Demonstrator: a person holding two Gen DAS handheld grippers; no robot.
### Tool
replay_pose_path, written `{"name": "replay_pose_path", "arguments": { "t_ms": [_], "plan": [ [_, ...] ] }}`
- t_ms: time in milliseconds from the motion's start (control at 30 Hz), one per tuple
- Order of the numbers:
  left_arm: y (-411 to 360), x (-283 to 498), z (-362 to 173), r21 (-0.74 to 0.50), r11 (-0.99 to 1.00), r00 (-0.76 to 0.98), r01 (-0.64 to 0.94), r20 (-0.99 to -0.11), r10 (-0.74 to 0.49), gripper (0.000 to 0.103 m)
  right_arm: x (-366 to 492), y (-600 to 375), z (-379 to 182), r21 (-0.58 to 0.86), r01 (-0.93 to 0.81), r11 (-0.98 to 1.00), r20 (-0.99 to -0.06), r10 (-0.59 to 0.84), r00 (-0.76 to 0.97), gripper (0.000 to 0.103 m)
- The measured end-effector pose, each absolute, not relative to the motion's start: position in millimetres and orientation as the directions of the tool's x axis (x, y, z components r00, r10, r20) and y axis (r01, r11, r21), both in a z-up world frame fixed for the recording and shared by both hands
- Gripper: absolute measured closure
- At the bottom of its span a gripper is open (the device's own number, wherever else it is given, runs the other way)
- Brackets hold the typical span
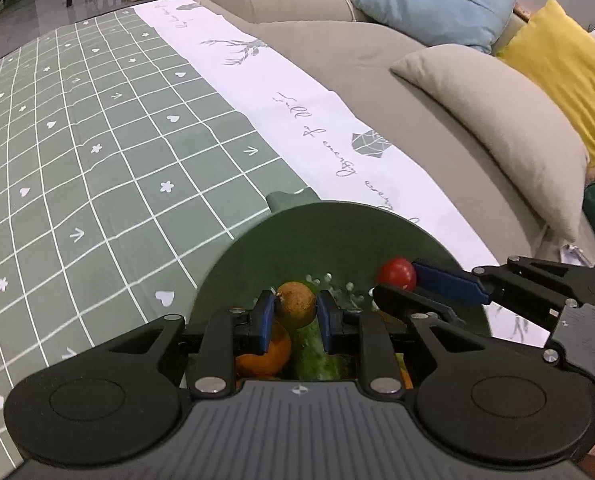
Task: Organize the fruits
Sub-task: 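Carry the longan and red plum into the colander and release both, then grasp a longan with the left tool while the right tool grasps the last longan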
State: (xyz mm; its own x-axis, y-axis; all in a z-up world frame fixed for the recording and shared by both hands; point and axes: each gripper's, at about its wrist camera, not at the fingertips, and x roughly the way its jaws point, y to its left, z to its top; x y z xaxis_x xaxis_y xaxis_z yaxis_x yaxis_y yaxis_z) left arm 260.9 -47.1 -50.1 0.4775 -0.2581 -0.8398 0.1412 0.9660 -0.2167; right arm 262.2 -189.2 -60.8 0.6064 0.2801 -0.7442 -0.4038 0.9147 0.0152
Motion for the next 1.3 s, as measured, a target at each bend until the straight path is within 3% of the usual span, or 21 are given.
{"name": "replay_pose_path", "arguments": {
  "t_ms": [433,567,633,767,900,1133,1300],
  "plan": [
    [-50,270,-66,-0.165,0.973,0.465,0.161,-0.857,-0.222,0.077,275,-178,-87,0.003,-0.432,0.902,-0.785,0.270,0.558,0.081],
    [-47,267,-62,-0.175,0.973,0.466,0.150,-0.856,-0.225,0.066,273,-178,-86,0.004,-0.433,0.902,-0.791,0.268,0.550,0.079],
    [-46,264,-58,-0.172,0.975,0.473,0.139,-0.854,-0.218,0.059,270,-178,-83,-0.003,-0.429,0.903,-0.788,0.262,0.557,0.068],
    [-41,252,-43,-0.185,0.974,0.497,0.134,-0.837,-0.227,0.057,262,-180,-70,-0.007,-0.417,0.909,-0.774,0.259,0.578,0.062],
    [-35,234,-23,-0.169,0.980,0.550,0.109,-0.811,-0.201,0.057,248,-183,-53,-0.015,-0.396,0.918,-0.754,0.249,0.608,0.044],
    [-20,187,10,-0.174,0.982,0.641,0.074,-0.746,-0.181,0.054,211,-192,-25,0.041,-0.325,0.945,-0.712,0.256,0.653,0.032],
    [-8,152,16,-0.187,0.981,0.667,0.046,-0.725,-0.170,0.053,176,-194,-12,0.081,-0.291,0.953,-0.678,0.267,0.685,0.029]
  ]
}}
